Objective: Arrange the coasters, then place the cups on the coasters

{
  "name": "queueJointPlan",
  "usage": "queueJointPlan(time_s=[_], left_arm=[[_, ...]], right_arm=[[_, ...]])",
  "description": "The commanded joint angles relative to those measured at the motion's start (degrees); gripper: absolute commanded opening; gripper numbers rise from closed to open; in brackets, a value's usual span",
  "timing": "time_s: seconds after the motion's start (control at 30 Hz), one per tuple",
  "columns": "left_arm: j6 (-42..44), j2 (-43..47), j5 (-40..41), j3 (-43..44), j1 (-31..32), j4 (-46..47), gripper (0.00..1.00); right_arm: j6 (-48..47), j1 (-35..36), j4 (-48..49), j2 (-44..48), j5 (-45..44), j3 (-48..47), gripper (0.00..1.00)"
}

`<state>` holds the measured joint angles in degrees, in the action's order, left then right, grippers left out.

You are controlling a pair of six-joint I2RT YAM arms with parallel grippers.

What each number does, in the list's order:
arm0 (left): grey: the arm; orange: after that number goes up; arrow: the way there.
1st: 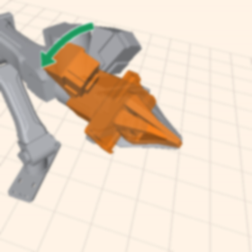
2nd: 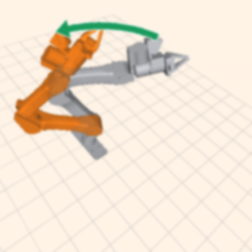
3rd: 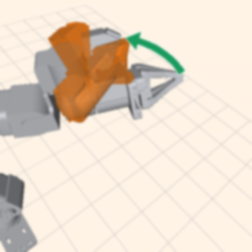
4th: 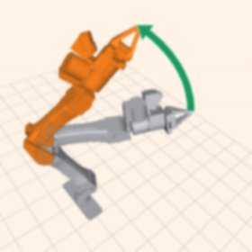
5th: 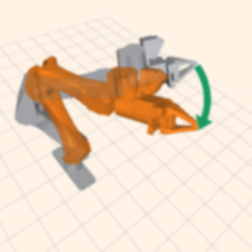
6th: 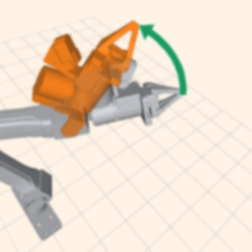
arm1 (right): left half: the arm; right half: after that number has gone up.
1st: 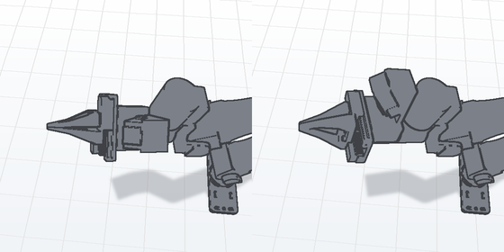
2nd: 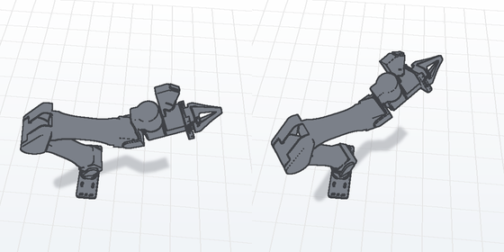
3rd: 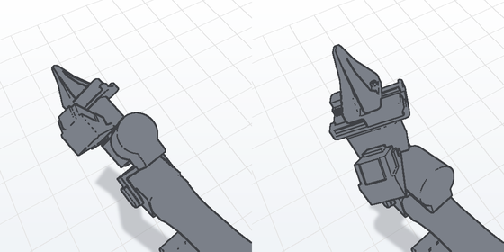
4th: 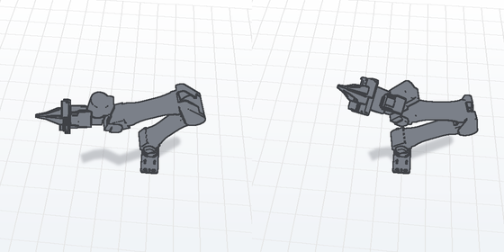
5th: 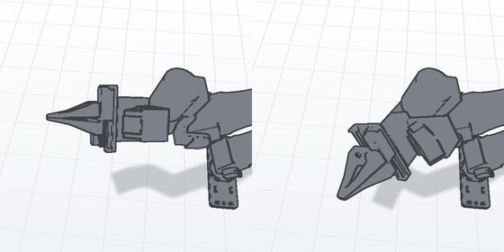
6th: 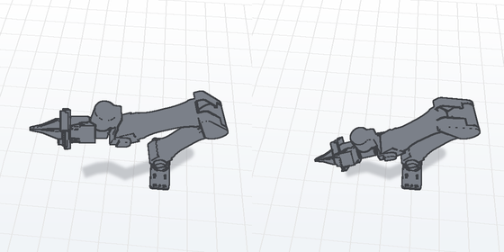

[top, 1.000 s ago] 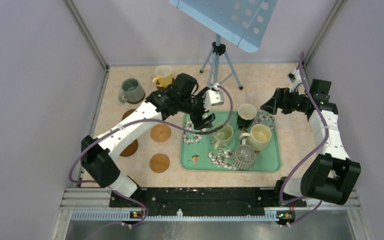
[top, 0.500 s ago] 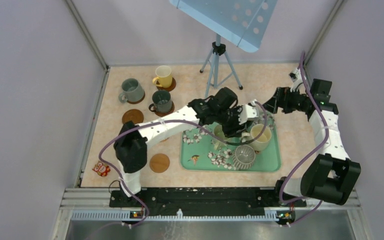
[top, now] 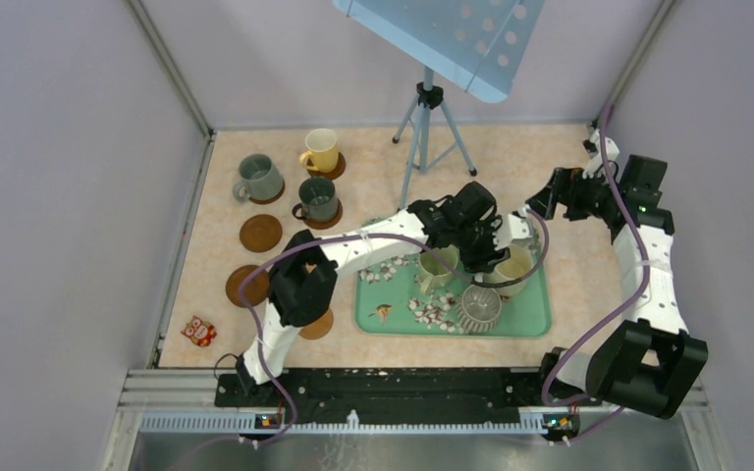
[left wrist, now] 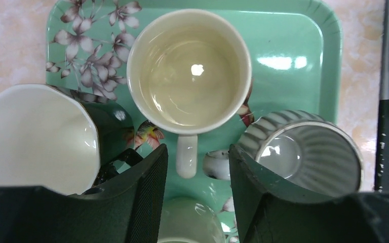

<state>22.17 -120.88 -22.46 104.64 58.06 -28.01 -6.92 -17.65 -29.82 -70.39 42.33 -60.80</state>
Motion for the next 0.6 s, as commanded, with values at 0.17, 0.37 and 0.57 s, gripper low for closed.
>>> queueJointPlan(time_s=[0.17, 0.37, 0.57], left_arm=[[0.65, -2.43, 3.34, 2.58, 0.03, 1.18, 0.54], [0.79, -3.55, 8.11, 2.67, 0.03, 1.44, 0.54], [0.77, -4.27, 9.23, 2.76, -0.25, 1.51, 0.44]], right_arm=[[0.50, -0.90, 1.26, 1.65, -0.84, -1.21, 0.96], [0.59, -0.90, 1.32, 1.70, -1.06, -1.24, 0.96], [0.47, -0.90, 1.09, 1.70, -0.66, -1.20, 0.96]])
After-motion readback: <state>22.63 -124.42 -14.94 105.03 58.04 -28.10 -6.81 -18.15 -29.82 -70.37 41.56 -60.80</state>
